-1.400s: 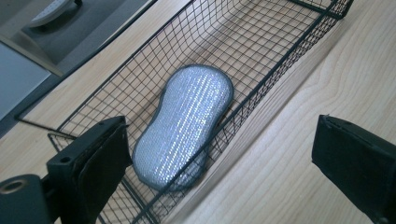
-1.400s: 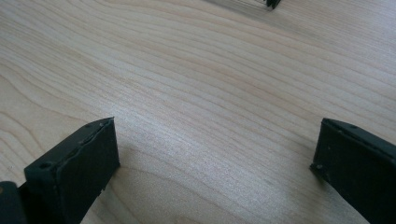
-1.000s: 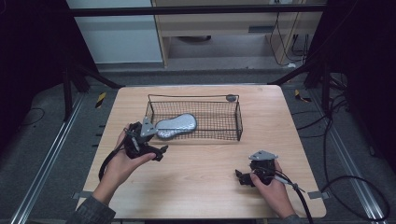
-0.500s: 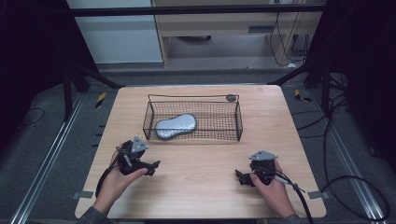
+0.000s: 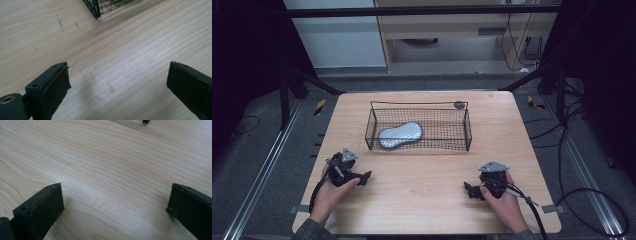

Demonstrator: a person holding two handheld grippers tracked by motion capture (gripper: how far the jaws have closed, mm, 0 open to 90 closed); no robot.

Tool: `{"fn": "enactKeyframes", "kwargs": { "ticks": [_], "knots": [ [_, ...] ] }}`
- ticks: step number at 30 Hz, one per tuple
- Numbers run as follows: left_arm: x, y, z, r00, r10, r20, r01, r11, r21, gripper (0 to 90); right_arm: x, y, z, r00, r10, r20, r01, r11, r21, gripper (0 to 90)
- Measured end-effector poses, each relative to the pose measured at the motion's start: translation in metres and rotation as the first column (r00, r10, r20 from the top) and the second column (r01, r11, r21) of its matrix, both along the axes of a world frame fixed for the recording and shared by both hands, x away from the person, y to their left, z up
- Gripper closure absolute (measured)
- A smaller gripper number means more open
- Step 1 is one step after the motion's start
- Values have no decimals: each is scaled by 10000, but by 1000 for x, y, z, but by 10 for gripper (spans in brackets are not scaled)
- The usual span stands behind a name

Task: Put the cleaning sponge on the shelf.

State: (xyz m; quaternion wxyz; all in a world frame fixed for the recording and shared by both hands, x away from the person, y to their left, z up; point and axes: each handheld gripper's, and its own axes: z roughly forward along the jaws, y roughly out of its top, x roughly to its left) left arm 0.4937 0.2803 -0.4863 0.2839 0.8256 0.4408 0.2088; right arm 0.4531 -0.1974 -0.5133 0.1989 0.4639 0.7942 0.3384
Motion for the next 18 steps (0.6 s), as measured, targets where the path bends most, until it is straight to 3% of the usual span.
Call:
{"fn": "enactKeyframes", "kwargs": {
  "ticks": [8,14,15,18],
  "knots": [
    [6,6,-11,9998,65,-192,-65,10000,-44,33,0,0,0,10000,1,-1,-1,10000,-2,4],
    [8,10,-15,9995,140,-280,-152,9989,-454,0,0,0,0,10000,0,0,0,10000,-2,4],
    [8,12,-17,9995,167,-264,-186,9973,-713,0,0,0,0,10000,2,0,-2,10000,-1,4],
    [7,13,-19,9998,147,-119,-156,9964,-829,0,0,0,0,10000,1,2,-1,10000,-2,4]
  ]
}}
